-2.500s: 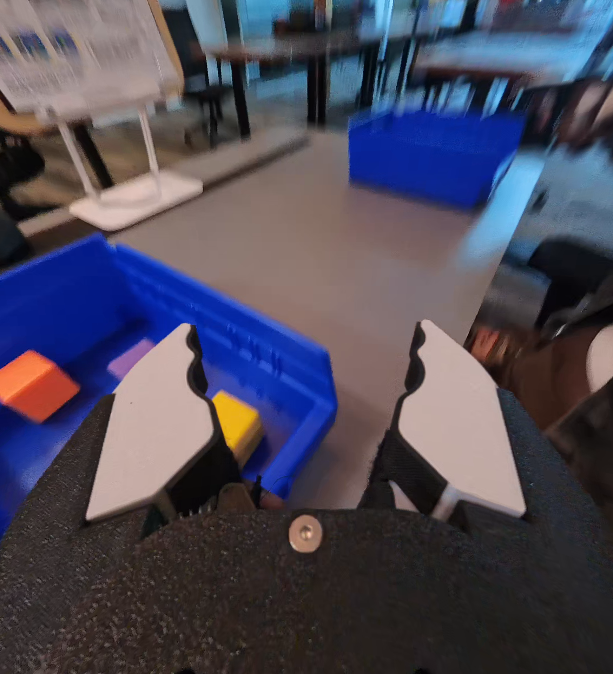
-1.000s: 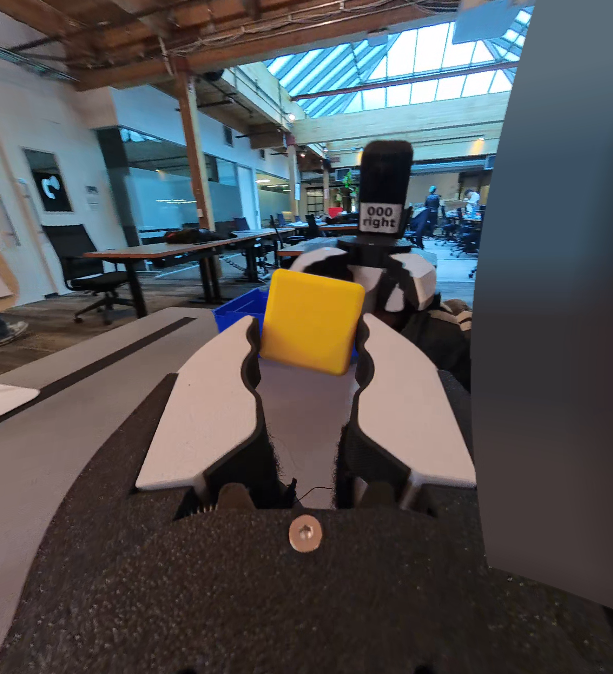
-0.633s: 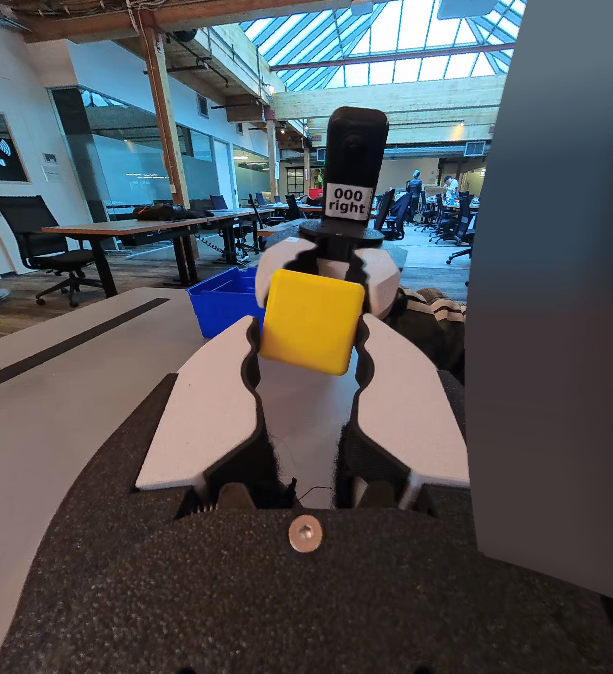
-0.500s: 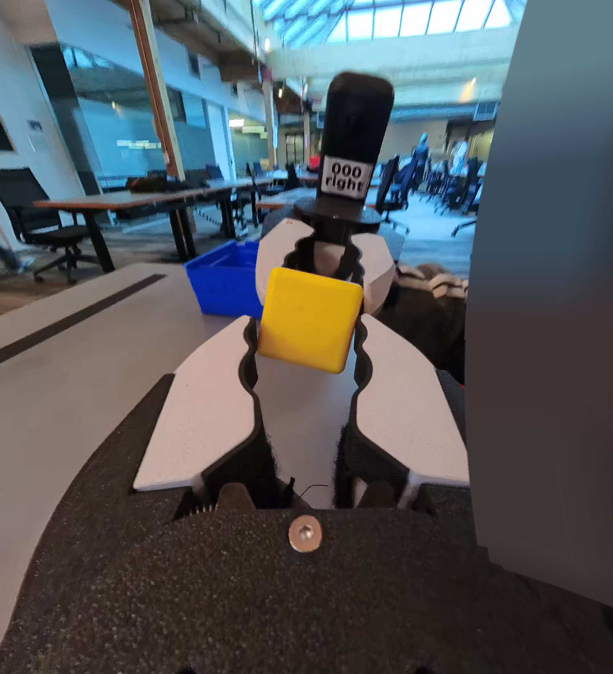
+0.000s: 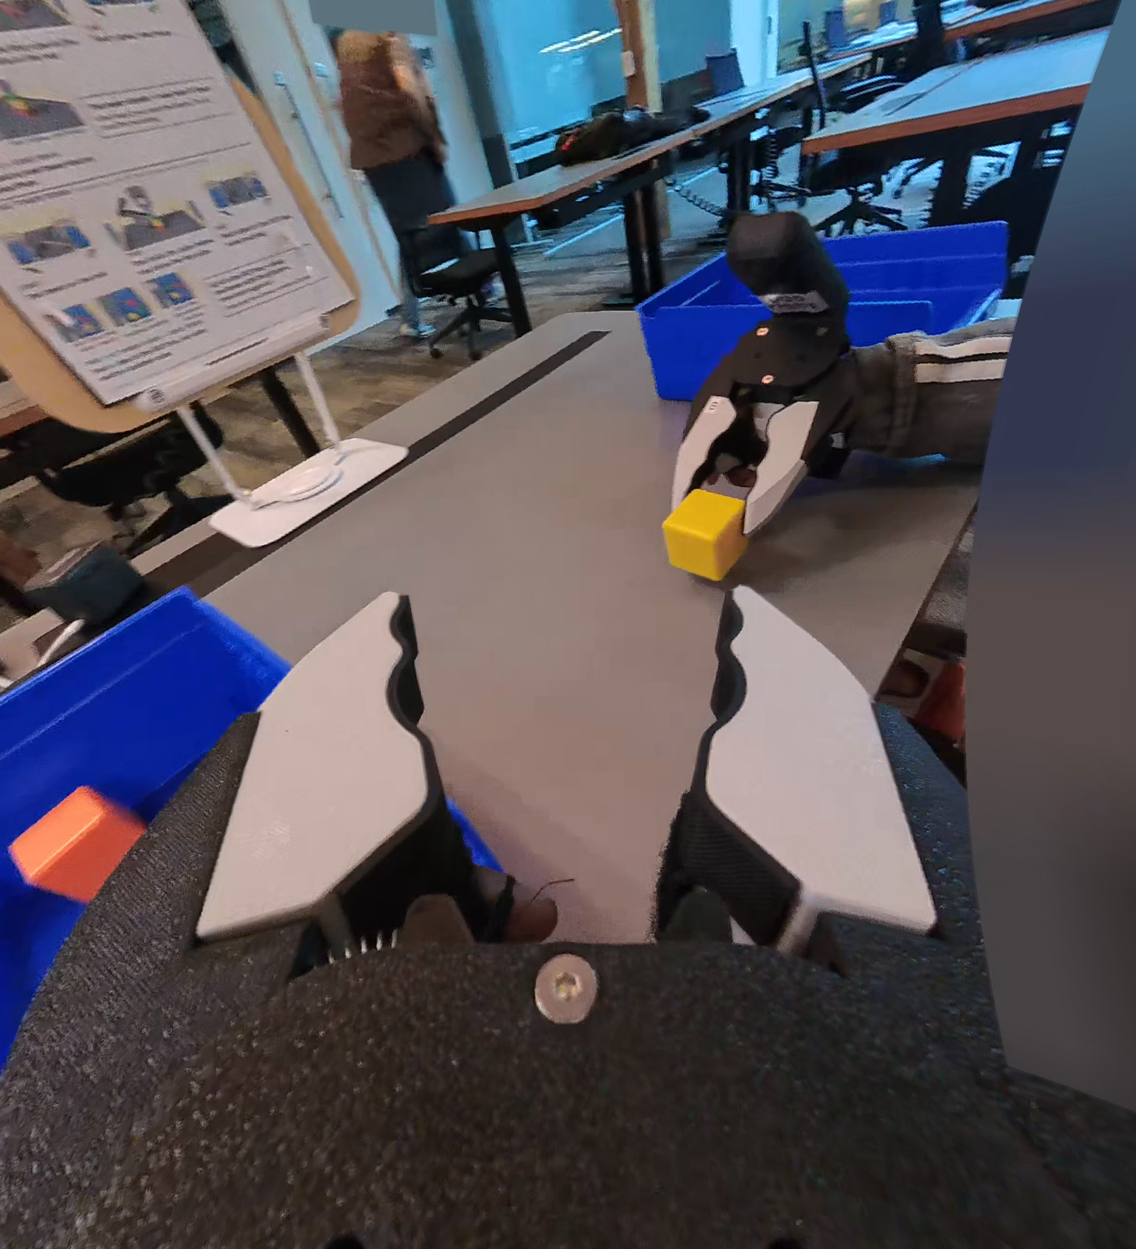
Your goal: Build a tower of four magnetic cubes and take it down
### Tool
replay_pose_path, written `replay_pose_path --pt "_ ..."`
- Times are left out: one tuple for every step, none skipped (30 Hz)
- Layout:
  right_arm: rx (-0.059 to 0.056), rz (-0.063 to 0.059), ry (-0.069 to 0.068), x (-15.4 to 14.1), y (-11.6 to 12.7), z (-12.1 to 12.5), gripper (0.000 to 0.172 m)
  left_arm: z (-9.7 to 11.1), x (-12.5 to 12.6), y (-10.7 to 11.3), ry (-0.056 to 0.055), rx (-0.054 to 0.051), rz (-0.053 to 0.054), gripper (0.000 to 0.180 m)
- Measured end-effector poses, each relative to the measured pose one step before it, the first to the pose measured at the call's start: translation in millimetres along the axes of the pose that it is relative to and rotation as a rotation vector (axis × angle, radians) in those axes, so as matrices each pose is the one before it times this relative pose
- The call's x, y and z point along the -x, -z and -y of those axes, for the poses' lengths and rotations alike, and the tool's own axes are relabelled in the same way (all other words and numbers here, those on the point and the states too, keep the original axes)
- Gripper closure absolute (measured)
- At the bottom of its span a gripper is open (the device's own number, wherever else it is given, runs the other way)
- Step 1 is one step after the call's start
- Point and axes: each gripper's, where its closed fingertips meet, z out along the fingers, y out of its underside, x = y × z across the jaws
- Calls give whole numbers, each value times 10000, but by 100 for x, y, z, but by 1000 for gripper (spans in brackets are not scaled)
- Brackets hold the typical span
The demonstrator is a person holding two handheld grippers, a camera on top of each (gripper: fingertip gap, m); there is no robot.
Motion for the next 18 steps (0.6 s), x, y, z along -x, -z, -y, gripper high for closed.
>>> replay_pose_path --pt "97 -15 -49 -72 -8 -265 124 -184 462 471 38 41 222 96" --pt "98 -5 -43 -39 -24 -256 125 -225 386 386 17 59 169 97" --pt "104 -7 -14 -25 -39 -264 124 -204 348 308 10 55 144 98" --pt "98 -26 3 -54 -45 -244 124 -212 333 221 -5 71 142 99" --pt "80 -15 1 -33 -30 -214 124 -184 350 173 -21 86 161 99" --pt "34 15 -12 17 -7 -131 124 -135 293 125 -30 66 136 99" --pt "8 15 -35 23 13 -74 124 -106 210 88 -28 58 83 99" --pt "22 6 -32 15 29 -96 124 -91 171 45 -17 56 70 100" --pt "31 4 -8 8 27 -126 125 -105 184 10 -4 55 82 100" --pt "24 -8 -8 2 22 -106 124 -161 159 -41 2 88 74 100" --pt "20 -29 -66 -43 29 -94 124 -256 209 -74 3 134 87 100" --pt "-48 17 -113 11 54 57 116 -351 288 -103 7 195 107 100" --pt "-170 26 -147 28 109 271 101 -454 471 -117 12 280 173 102" --pt "-253 17 -143 20 196 414 93 -600 711 -134 47 364 250 105" --pt "-334 23 -97 44 263 514 88 -790 932 -195 206 481 307 110" --pt "-406 16 -46 31 295 567 86 -962 947 -321 316 633 201 112" --pt "-427 -6 -26 -20 310 537 85 -1104 989 -432 313 767 167 111" --pt "-411 -43 -38 -93 301 455 84 -1047 1442 -487 311 783 465 111"
